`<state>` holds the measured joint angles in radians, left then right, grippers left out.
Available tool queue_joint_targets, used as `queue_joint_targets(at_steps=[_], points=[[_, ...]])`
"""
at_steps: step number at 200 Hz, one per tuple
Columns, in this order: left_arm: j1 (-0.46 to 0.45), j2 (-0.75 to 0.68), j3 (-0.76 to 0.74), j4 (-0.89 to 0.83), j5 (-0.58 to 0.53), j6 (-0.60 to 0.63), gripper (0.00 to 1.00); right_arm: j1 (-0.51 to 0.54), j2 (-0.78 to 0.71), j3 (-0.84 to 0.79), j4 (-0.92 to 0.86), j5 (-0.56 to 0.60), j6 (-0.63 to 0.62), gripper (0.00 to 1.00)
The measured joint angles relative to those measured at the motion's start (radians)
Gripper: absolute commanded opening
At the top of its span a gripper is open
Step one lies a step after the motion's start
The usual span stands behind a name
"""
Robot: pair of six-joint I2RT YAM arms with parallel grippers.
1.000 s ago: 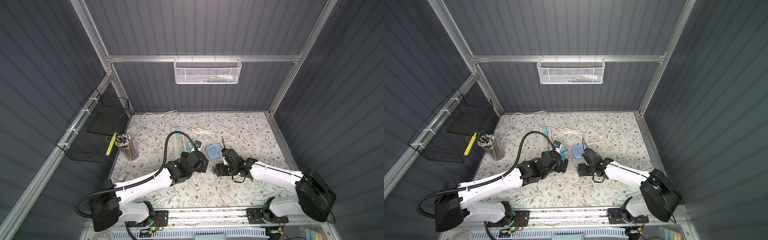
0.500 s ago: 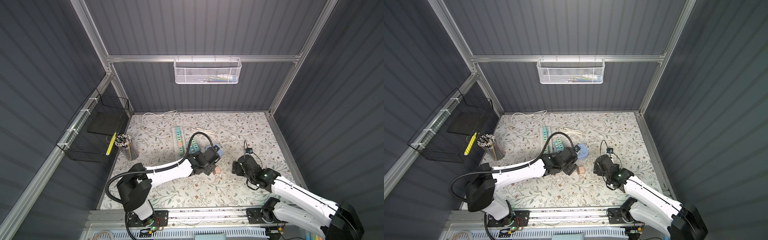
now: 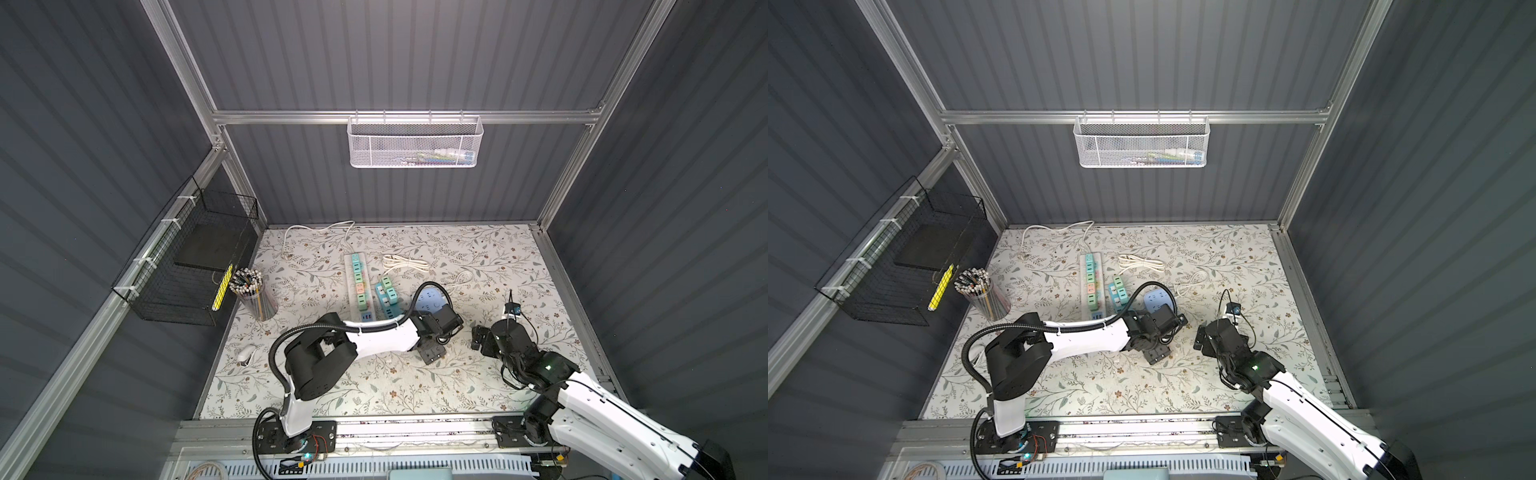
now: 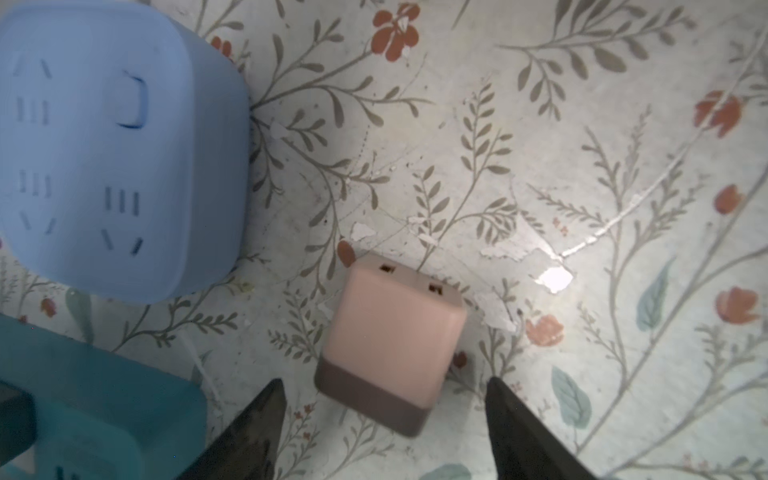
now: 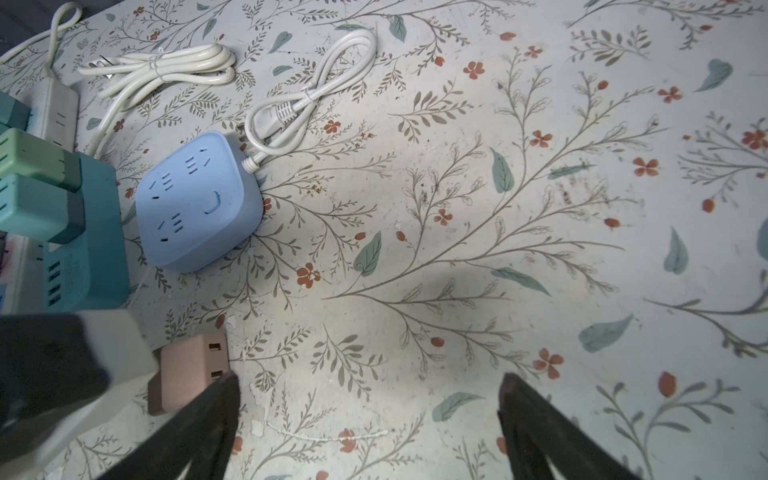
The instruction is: Insert the plug
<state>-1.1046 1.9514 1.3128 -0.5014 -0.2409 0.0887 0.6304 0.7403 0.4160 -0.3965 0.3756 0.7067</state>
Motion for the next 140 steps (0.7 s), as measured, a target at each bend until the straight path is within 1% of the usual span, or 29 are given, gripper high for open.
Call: queue_joint_targets(at_steps=[13,22,30,46,84,100,110,117,125,140], points=[[0.000,0.011,0.011,0.001,0.003,0.010,0.63,0.000,-0.005,0.000,0.000,-0.012,-0.001,0.95],[0.000,0.014,0.015,0.003,0.003,0.014,0.51,0.000,-0.009,-0.001,0.000,-0.018,-0.002,0.95],[0.000,0.018,0.016,0.004,0.003,0.013,0.44,0.000,-0.011,-0.001,0.000,-0.023,-0.003,0.95],[0.000,0.030,0.027,-0.002,0.008,0.021,0.42,0.000,-0.019,-0.001,0.001,-0.031,-0.008,0.95],[0.000,0.043,0.046,-0.003,0.042,0.009,0.41,-0.001,-0.035,-0.001,0.001,-0.038,-0.016,0.95],[0.000,0.043,0.046,-0.002,0.047,0.003,0.39,-0.001,-0.035,-0.001,0.000,-0.039,-0.020,0.94],[0.000,0.042,0.044,0.002,0.047,-0.003,0.35,-0.001,-0.035,-0.001,0.000,-0.040,-0.023,0.94],[0.000,0.037,0.036,0.016,0.044,-0.006,0.32,-0.001,-0.037,0.000,-0.001,-0.041,-0.027,0.93],[0.000,0.025,0.016,0.037,0.039,-0.014,0.32,-0.001,-0.040,0.001,-0.004,-0.047,-0.031,0.93],[0.000,-0.034,-0.067,0.109,0.025,-0.025,0.30,-0.002,-0.056,0.009,-0.012,-0.068,-0.039,0.93]])
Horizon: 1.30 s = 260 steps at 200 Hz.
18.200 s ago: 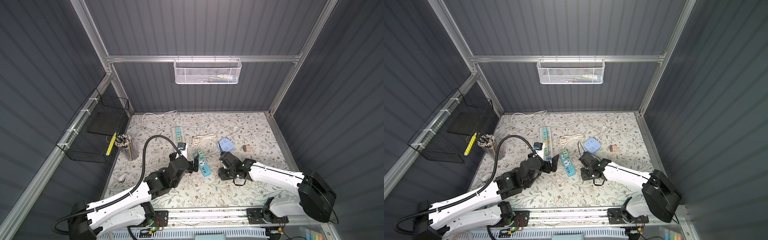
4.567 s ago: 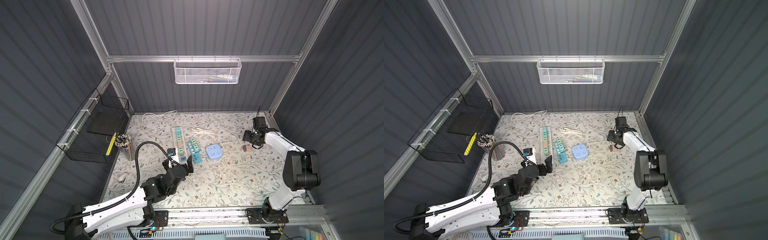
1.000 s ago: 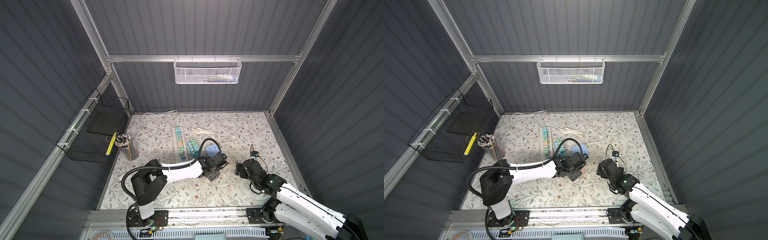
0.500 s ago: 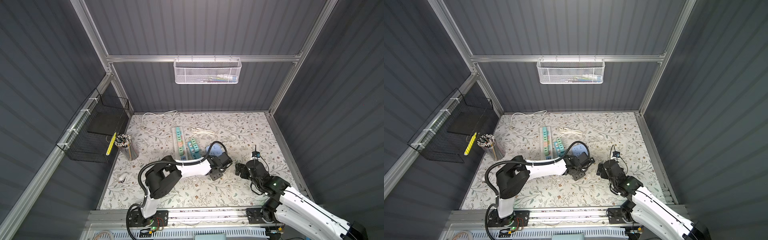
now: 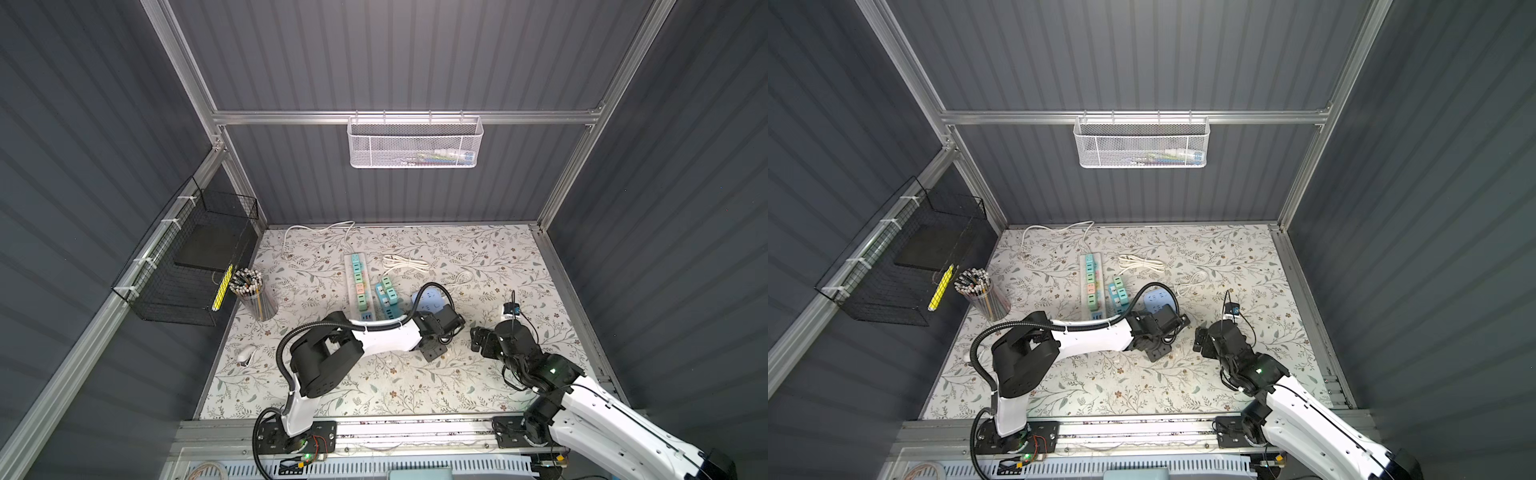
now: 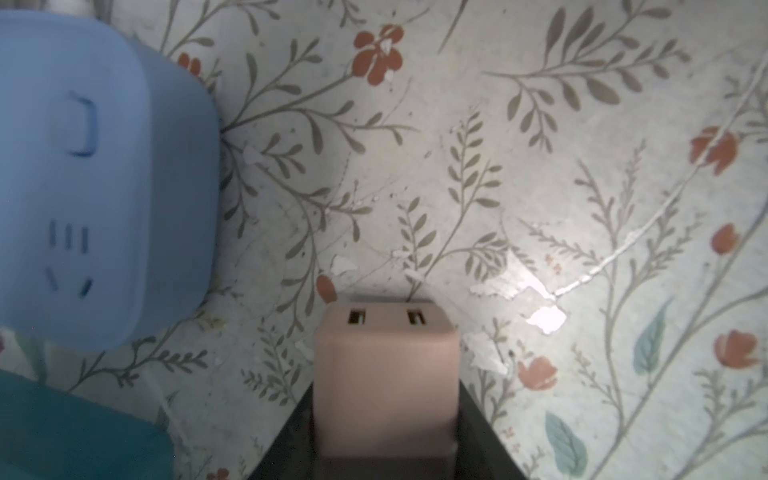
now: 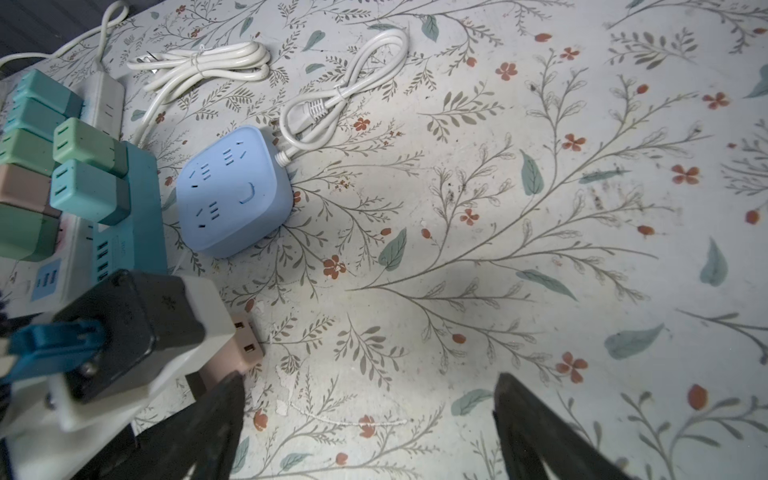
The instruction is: Insert the plug
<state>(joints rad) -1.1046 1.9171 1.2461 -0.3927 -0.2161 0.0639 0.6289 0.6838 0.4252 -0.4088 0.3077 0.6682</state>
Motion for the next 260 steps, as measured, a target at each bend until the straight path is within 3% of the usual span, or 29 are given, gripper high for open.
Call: queue_joint_targets(at_steps=[24,56,87,103,169,193,220,246,260], points=[[0.000,-0.175,-0.179,0.171,-0.016,-0.010,0.30,-0.002,-0.017,0.045,-0.014,-0.073,-0.017,0.91],[0.000,-0.400,-0.420,0.533,-0.027,-0.021,0.34,-0.003,0.018,0.162,-0.013,-0.195,-0.043,0.81],[0.000,-0.472,-0.518,0.723,-0.024,-0.019,0.33,-0.003,0.076,0.206,0.035,-0.344,-0.102,0.49],[0.000,-0.484,-0.522,0.753,-0.018,-0.019,0.33,-0.003,0.126,0.226,0.061,-0.403,-0.127,0.47],[0.000,-0.550,-0.524,0.760,0.000,-0.015,0.32,-0.003,0.277,0.272,0.217,-0.600,-0.150,0.52],[0.000,-0.574,-0.528,0.753,0.005,-0.015,0.31,-0.003,0.335,0.288,0.254,-0.656,-0.153,0.45],[0.000,-0.582,-0.529,0.752,0.006,-0.015,0.32,-0.002,0.366,0.290,0.304,-0.713,-0.143,0.29],[0.006,-0.589,-0.530,0.754,0.015,-0.016,0.40,-0.008,0.367,0.288,0.315,-0.736,-0.145,0.23],[0.006,-0.592,-0.534,0.756,0.014,-0.018,0.52,-0.008,0.367,0.287,0.320,-0.739,-0.143,0.21]])
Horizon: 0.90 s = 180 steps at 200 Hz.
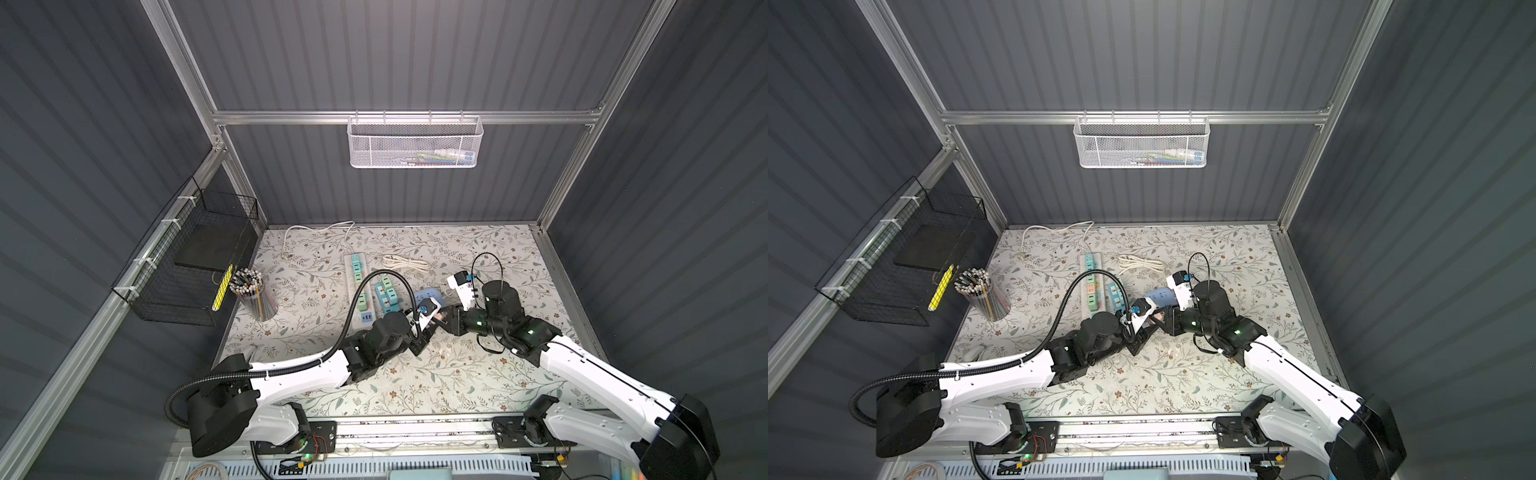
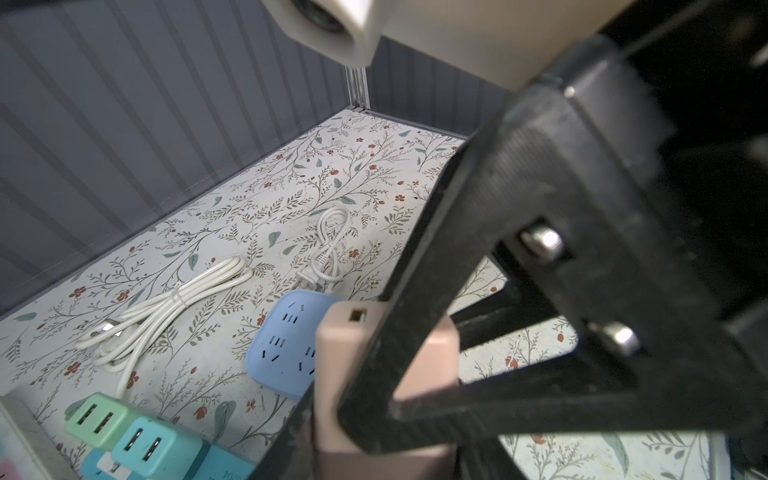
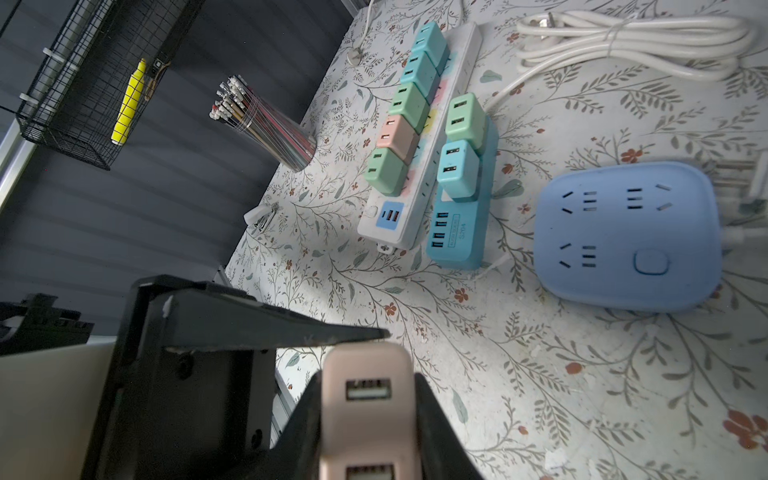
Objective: Insert the plug
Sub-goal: 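Carry the pink charger over the light-blue socket with the right while the left withdraws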
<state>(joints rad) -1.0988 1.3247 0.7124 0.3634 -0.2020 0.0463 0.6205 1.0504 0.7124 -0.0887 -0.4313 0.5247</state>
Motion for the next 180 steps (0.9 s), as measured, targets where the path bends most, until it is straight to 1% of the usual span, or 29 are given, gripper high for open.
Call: queue_joint_targets(at_steps=[9,23,41,65,91,115,132,156,180], points=[[0.000,-0.001,-0.002,0.001,-0.004,-0.007,0.62,0.000,0.000,-0.001,0.005,-0.001,0.011,0.21],[0.000,-0.002,-0.011,0.002,-0.016,-0.015,0.66,0.001,-0.002,-0.001,0.026,-0.002,0.018,0.20],[0.000,-0.024,-0.047,0.003,-0.046,-0.030,0.76,0.002,-0.006,-0.001,0.039,0.012,0.021,0.19],[-0.001,-0.106,-0.111,-0.002,-0.129,-0.069,0.79,0.002,-0.011,-0.001,0.041,0.069,0.018,0.20],[-0.001,-0.253,-0.194,-0.003,-0.288,-0.146,0.82,0.005,0.002,-0.001,0.049,0.169,0.002,0.20],[-0.001,-0.375,-0.265,-0.019,-0.447,-0.251,0.85,0.011,0.065,-0.005,0.100,0.277,-0.031,0.20],[-0.001,-0.437,-0.306,-0.067,-0.531,-0.338,0.86,0.011,0.143,-0.005,0.135,0.338,-0.061,0.20],[-0.001,-0.507,-0.343,-0.156,-0.602,-0.441,0.87,0.011,0.255,0.006,0.159,0.400,-0.098,0.19],[-0.001,-0.570,-0.356,-0.233,-0.642,-0.505,0.88,0.011,0.352,0.039,0.177,0.438,-0.125,0.19]])
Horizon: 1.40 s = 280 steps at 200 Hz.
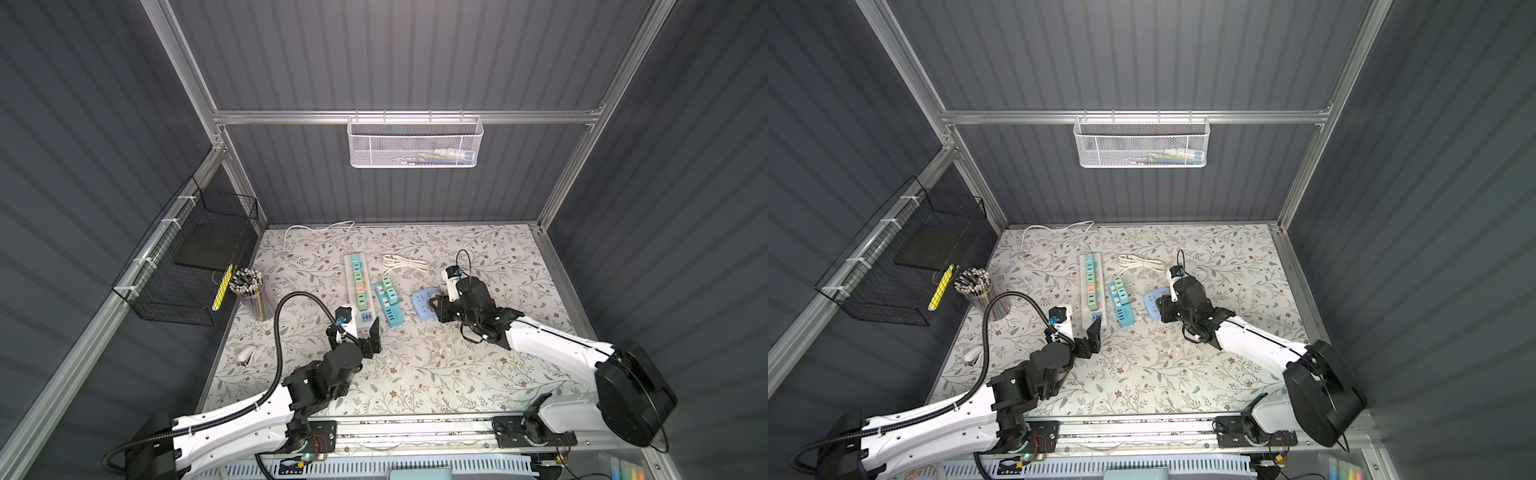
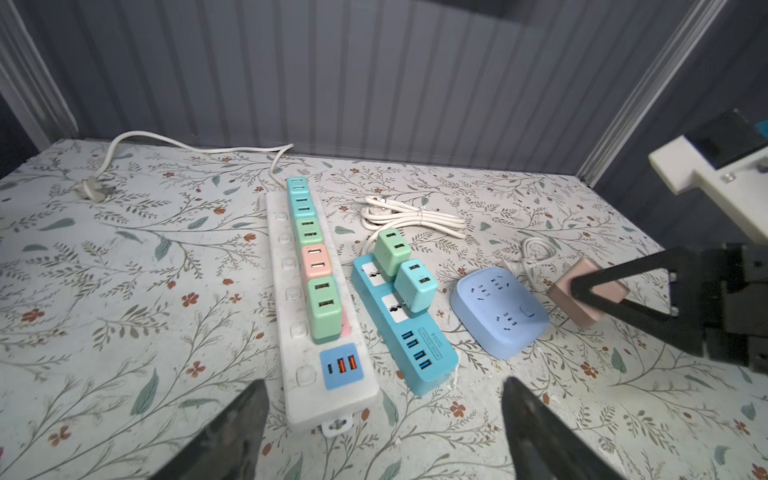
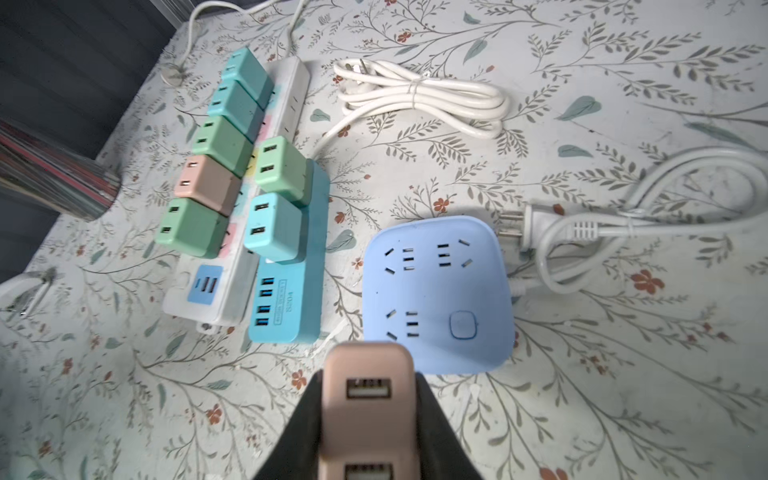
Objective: Insert the plug
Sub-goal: 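Carry the pink charger over the light-blue socket with the right while the left withdraws, then lower the pink charger toward the light-blue socket with the right gripper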
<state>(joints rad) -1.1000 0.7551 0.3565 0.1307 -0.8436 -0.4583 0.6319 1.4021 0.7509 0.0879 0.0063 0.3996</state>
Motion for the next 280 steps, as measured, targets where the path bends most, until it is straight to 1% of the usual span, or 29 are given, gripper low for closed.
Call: queue_joint_targets(at_steps=[39,71,143,190,243,280], points=[[0.000,-0.087,-0.006,-0.055,-0.021,-0.030,0.89,0.001,0.099,0.038,0.028,0.037,-0.023,0.19],[0.000,-0.105,-0.018,-0.061,-0.020,-0.027,0.89,0.001,0.161,0.063,0.041,0.054,-0.035,0.18],[0.000,-0.082,-0.032,-0.023,0.024,0.013,0.89,0.005,0.204,0.065,0.062,0.080,-0.043,0.18],[0.000,-0.108,-0.039,-0.022,0.027,0.027,0.90,0.006,0.208,0.067,0.053,0.089,-0.049,0.18],[0.000,-0.117,-0.043,-0.023,0.025,0.040,0.91,0.029,0.217,0.078,0.035,0.131,-0.071,0.18],[0.000,-0.109,-0.043,-0.022,0.024,0.048,0.91,0.055,0.257,0.116,0.034,0.185,-0.091,0.18]])
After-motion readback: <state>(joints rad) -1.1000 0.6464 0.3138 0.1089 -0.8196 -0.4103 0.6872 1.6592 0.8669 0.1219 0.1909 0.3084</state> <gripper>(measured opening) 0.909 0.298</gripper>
